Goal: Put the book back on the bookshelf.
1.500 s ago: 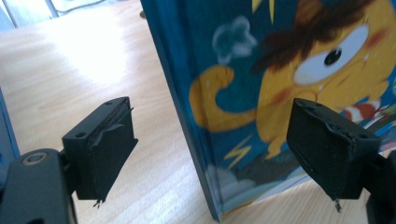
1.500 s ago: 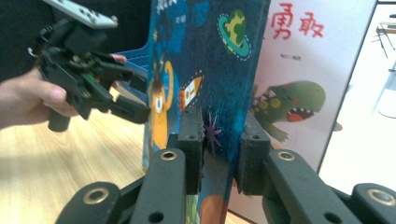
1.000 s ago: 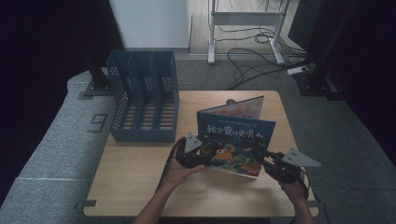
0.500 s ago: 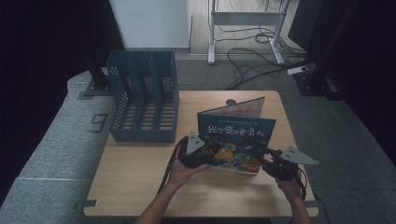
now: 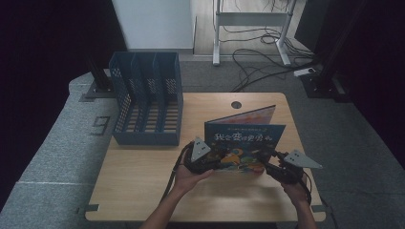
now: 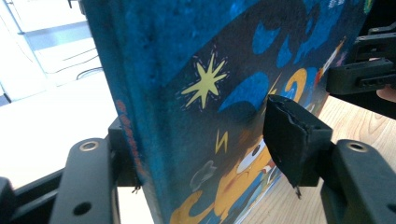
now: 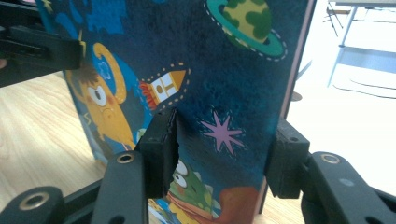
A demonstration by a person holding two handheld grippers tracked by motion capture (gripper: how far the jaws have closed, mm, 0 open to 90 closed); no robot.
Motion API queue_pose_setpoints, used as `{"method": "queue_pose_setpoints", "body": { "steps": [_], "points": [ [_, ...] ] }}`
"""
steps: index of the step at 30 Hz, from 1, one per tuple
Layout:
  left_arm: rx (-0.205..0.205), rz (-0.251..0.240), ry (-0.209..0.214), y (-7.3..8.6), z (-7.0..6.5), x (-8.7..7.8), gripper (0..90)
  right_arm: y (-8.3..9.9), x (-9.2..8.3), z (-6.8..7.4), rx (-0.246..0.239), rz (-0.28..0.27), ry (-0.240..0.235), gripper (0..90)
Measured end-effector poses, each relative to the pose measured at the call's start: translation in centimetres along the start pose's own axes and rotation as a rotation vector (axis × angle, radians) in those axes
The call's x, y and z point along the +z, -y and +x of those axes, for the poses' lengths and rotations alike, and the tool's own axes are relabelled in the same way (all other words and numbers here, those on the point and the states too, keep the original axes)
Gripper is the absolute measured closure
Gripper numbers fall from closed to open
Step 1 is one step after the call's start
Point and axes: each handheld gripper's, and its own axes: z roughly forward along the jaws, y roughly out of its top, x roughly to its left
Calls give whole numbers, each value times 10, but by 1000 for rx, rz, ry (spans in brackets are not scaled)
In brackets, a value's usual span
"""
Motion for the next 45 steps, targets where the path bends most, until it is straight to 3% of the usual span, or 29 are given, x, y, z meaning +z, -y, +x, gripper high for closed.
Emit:
{"method": "queue_pose_setpoints", "body": {
  "steps": [10,21,27,31,42,45],
  "points": [
    [-13,-26,26,1,0,-3,445,4,4,-5,42,12,65,426],
    [-36,-60,52,-4,0,-5,475,5,12,-1,40,24,58,406],
    [-27,-64,81,-11,3,-4,485,5,15,-3,58,20,48,390],
    [-35,-103,108,-15,5,-5,501,5,15,-4,63,18,44,387],
    [20,-131,138,-12,-2,-11,621,6,19,-5,99,33,78,312],
    [17,-139,152,-10,-4,-14,650,6,20,-5,115,36,72,291]
  ]
}}
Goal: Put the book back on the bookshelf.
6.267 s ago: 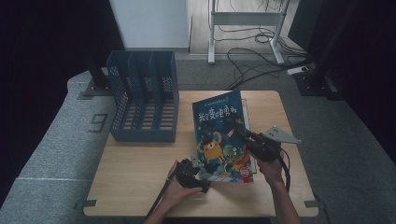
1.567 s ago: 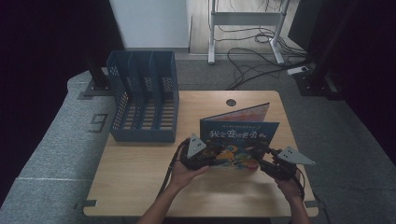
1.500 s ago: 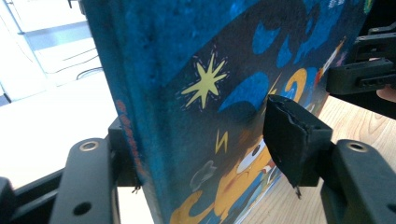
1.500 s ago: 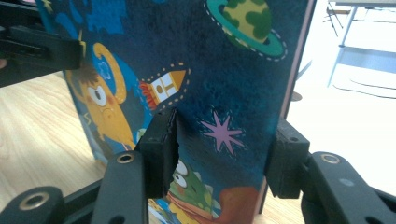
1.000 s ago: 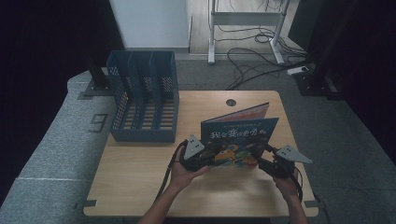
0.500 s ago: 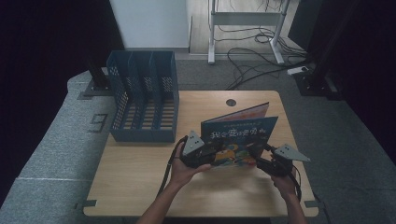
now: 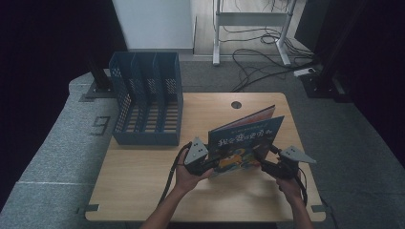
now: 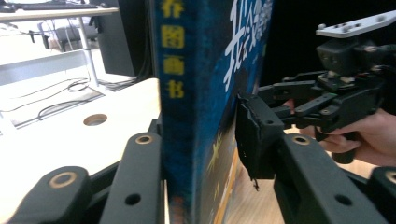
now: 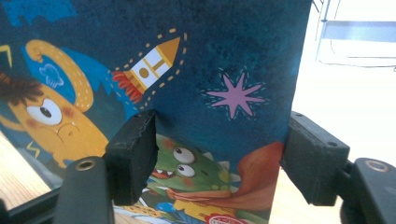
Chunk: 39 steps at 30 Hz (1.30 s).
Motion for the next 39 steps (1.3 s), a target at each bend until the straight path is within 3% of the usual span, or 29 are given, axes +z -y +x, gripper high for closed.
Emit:
{"method": "queue_pose_setpoints", "body": {
  "steps": [6,15,17,23,26,39],
  "points": [
    [-7,15,10,-2,0,-5,674,0,4,3,8,-4,-1,257],
    [19,8,13,-14,4,-17,644,-1,11,14,-50,8,-21,260],
    [7,6,33,-15,5,-18,634,-1,12,15,-50,10,-28,269],
    [3,-5,23,-19,4,-13,610,-1,11,15,-52,11,-47,294],
    [31,-14,20,-21,2,-11,609,-1,12,18,-63,15,-62,296],
    [51,-39,69,-17,-8,-19,789,-1,14,19,-61,28,-73,284]
  ]
}}
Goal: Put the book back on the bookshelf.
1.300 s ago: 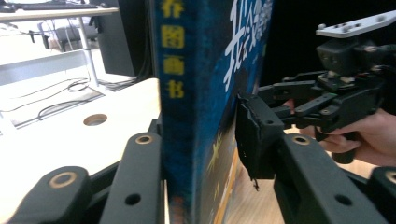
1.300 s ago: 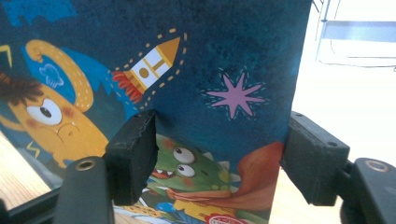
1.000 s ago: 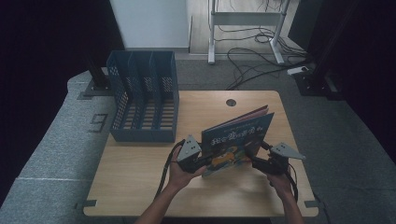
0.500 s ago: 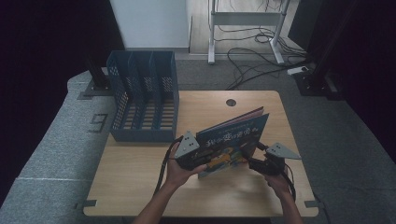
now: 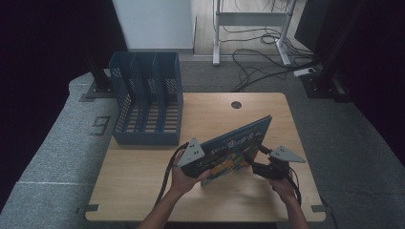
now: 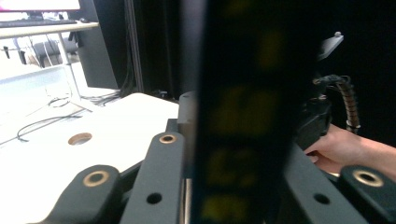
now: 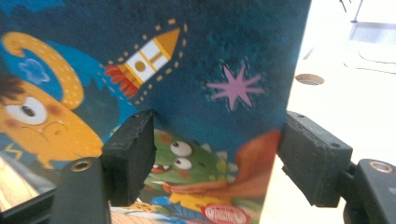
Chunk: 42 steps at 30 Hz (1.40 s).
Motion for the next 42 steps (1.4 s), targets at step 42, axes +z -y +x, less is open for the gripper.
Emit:
{"method": "queue_pose_setpoints", "body": {
  "steps": [42],
  "points": [
    [-135,-55,-54,-4,9,-15,823,13,-18,-24,80,20,68,309]
  ]
}}
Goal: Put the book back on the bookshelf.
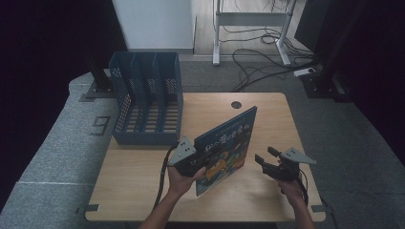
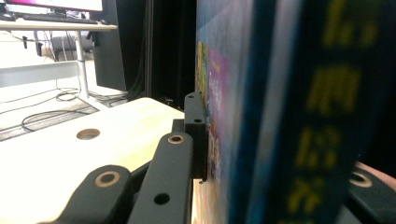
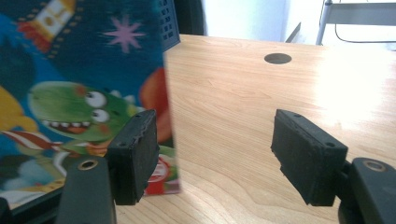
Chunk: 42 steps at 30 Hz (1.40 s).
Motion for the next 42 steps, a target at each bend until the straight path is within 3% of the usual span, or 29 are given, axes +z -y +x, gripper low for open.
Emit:
{"method": "queue_pose_setpoints", "body": {
  "steps": [13,20,42],
  "points": [
    [21,-1,-39,-10,4,-17,824,3,-1,-4,7,4,10,311],
    [17,-27,-58,-20,8,-30,824,5,-1,-5,9,9,12,312],
    [-1,-76,-118,-39,24,-68,827,23,14,-4,5,90,39,316]
  ]
}}
